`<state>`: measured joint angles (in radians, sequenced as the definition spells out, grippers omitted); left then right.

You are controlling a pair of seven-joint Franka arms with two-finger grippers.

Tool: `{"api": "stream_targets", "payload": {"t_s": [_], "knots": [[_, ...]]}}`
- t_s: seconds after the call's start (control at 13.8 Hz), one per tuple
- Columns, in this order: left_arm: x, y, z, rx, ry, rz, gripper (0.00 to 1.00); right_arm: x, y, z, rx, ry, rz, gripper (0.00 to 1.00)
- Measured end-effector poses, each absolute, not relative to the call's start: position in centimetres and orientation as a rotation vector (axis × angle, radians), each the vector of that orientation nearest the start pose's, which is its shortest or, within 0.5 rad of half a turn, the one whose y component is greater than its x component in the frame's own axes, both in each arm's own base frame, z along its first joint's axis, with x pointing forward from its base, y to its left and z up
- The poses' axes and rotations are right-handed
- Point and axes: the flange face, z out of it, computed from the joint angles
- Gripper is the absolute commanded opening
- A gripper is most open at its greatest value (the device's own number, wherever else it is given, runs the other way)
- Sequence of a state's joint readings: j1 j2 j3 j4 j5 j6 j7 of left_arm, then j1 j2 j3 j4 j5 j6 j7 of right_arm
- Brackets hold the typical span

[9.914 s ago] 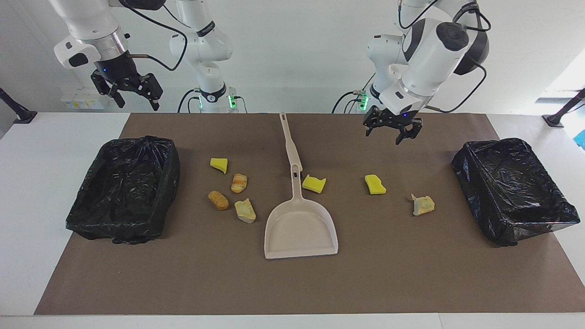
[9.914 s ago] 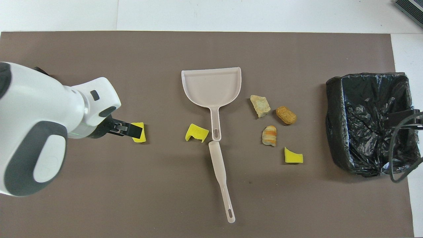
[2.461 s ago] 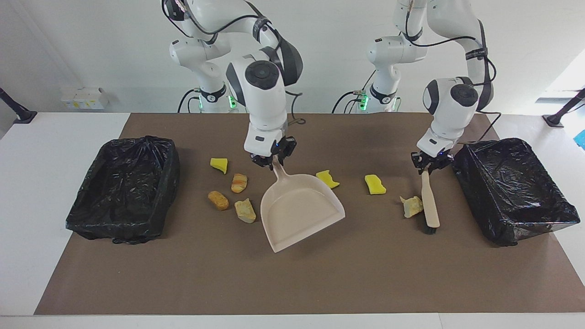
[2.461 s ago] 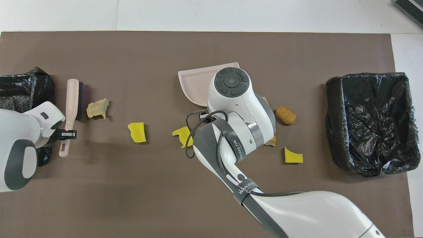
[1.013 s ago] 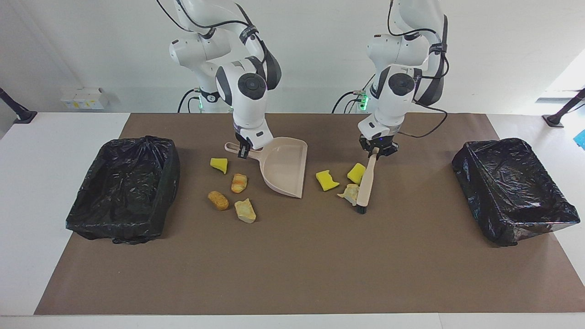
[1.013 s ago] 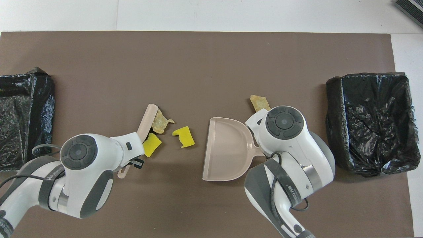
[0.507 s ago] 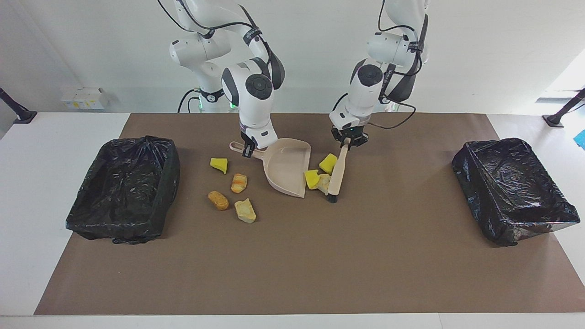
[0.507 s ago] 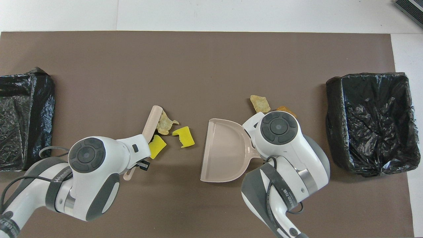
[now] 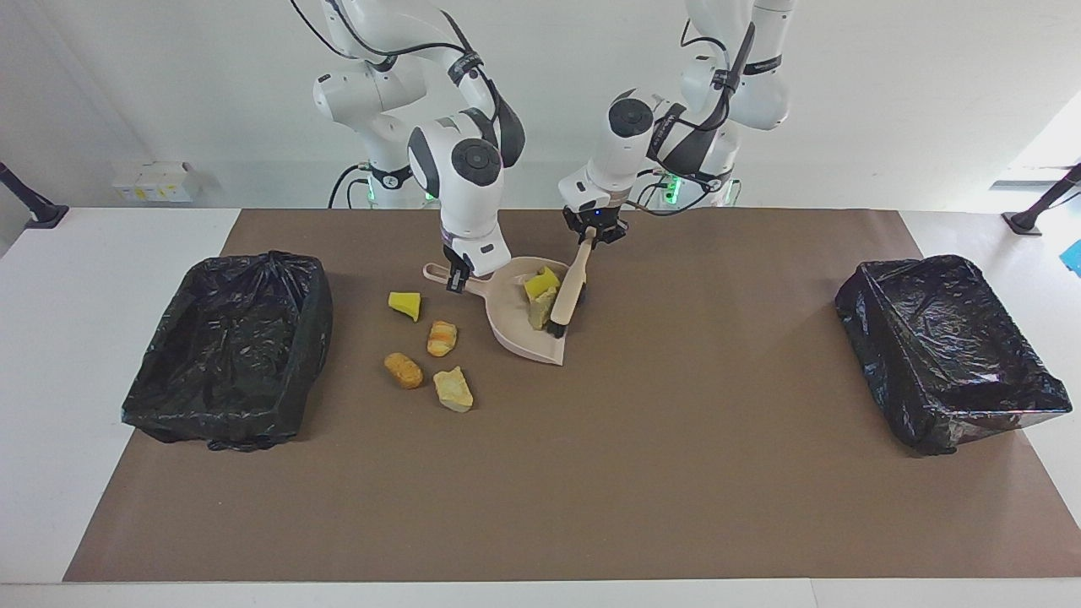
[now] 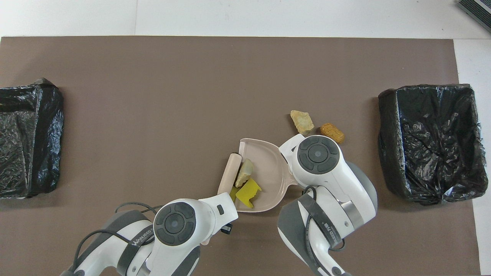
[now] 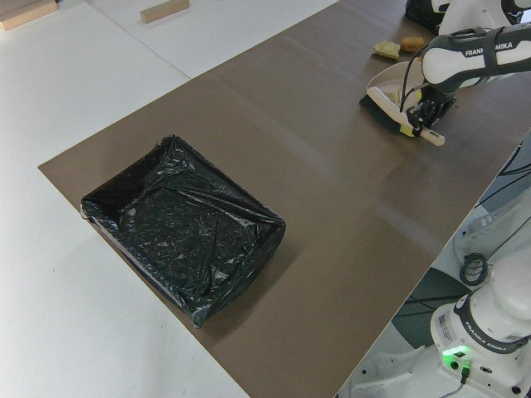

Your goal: Sweep and dump trash in bin

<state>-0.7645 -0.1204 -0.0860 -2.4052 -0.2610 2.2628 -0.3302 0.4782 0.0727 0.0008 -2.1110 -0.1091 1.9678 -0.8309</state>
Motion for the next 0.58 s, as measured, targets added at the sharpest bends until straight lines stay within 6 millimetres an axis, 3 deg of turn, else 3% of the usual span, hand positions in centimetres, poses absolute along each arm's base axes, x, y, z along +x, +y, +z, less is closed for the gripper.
{"api": "stream_targets", "payload": {"t_s": [0.22,0.58], "knots": [[30.2,-38.6,37.8,-3.305,0.237,0.166,0.00,47.3,23.8,36.6,-2.467,-2.002,0.366,0.00],[32.7,-40.1,41.8,-3.390,-0.173,0.088,0.00,47.3,23.8,36.5,-2.466,-2.003,0.367,0.00]]}}
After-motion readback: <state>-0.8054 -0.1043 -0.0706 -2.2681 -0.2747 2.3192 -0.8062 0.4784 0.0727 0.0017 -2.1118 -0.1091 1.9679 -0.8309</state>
